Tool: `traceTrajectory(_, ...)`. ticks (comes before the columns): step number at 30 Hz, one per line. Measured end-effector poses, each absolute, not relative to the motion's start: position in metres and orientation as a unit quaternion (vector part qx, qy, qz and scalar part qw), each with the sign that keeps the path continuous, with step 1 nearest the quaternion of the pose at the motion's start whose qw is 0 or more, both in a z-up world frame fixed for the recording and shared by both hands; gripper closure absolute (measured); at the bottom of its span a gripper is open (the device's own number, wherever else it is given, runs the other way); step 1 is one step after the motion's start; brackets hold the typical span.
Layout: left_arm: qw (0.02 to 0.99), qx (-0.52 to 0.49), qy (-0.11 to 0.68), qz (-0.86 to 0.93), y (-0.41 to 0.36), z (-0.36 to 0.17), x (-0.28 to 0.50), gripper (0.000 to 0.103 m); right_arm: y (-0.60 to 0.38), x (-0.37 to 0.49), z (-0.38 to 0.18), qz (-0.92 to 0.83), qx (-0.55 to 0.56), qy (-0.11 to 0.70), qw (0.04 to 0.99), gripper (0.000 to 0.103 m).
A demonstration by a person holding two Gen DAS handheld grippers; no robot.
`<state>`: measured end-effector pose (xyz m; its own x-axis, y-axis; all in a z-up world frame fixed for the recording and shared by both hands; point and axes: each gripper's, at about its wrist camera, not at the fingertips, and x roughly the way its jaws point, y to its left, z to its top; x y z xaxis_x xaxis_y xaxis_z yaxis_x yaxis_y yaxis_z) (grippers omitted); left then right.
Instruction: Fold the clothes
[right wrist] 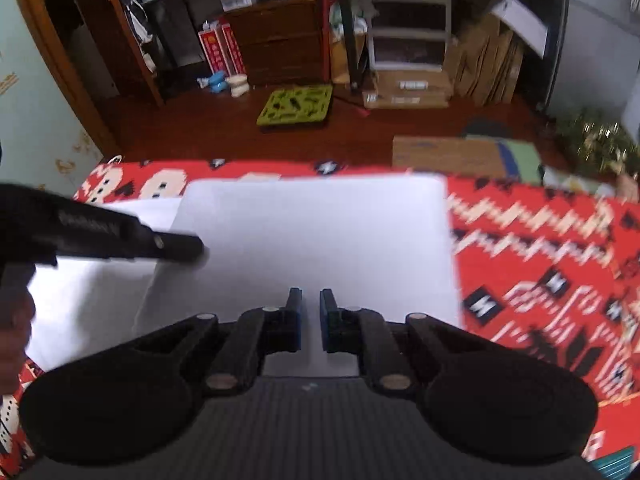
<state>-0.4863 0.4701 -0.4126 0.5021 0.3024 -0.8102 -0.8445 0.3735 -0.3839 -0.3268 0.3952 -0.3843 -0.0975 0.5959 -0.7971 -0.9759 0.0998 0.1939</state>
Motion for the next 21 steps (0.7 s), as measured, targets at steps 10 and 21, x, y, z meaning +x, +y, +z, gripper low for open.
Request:
traceTrajectory(10,0.765,-0.426,0.326,0.357,0.460,-0.406,-0.507,0.101,0.360,-0.333,-0.392,0.639,-0.289,0.377,0.605,0.092)
traceTrajectory(21,0.788,-0.393,0.341,0.328,0.443,-0.412,-0.512,0.100,0.397,-0.379,-0.399,0.677,-0.285,0.351,0.580,0.093)
